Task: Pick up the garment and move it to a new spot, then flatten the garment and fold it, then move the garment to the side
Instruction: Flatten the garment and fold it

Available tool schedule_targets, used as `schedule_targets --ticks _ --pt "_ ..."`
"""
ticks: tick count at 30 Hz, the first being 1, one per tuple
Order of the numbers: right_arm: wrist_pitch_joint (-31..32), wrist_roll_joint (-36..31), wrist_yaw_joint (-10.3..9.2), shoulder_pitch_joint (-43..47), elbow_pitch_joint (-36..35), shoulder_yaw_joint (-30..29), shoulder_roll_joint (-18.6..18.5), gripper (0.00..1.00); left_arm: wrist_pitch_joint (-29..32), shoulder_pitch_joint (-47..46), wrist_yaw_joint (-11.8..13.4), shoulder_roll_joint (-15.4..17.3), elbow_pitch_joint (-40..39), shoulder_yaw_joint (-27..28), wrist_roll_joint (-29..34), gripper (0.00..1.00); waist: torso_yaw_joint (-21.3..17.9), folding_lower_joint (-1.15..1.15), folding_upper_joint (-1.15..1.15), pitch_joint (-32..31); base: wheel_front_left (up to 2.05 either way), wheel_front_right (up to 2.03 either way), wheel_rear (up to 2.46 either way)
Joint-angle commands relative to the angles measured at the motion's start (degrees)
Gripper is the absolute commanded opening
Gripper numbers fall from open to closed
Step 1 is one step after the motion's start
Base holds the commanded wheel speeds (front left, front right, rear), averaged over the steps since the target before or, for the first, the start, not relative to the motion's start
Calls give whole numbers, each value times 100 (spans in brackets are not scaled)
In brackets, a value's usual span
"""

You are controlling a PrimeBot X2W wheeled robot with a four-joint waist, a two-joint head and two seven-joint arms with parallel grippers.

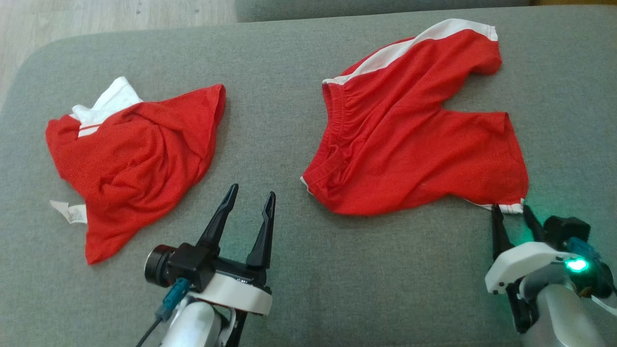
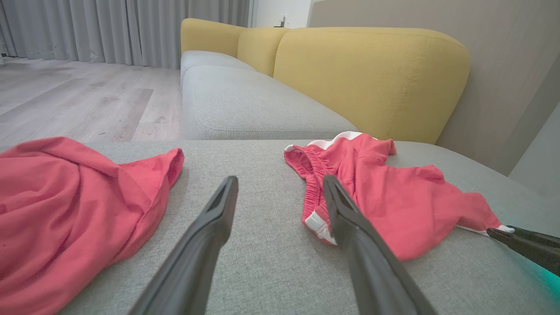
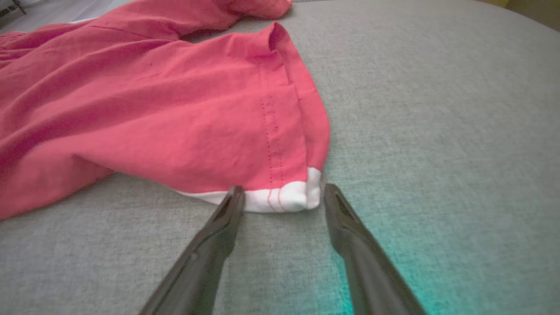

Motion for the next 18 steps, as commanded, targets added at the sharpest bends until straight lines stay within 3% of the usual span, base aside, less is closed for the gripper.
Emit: schedule_targets --ticks 1,9,18 --pt "-42 -88 37 -179 -66 177 -28 0 -71 -209 -1 3 -149 229 80 100 -22 0 0 -15 0 0 0" --pt "-30 -328 37 -172 -264 -185 -28 0 -71 -278 -91 43 -61 232 235 100 -203 0 0 -61 0 0 0" --pt "152 -382 37 -100 -578 -379 -28 0 -71 -718 -316 301 262 -340 609 100 -427 0 0 42 0 0 0"
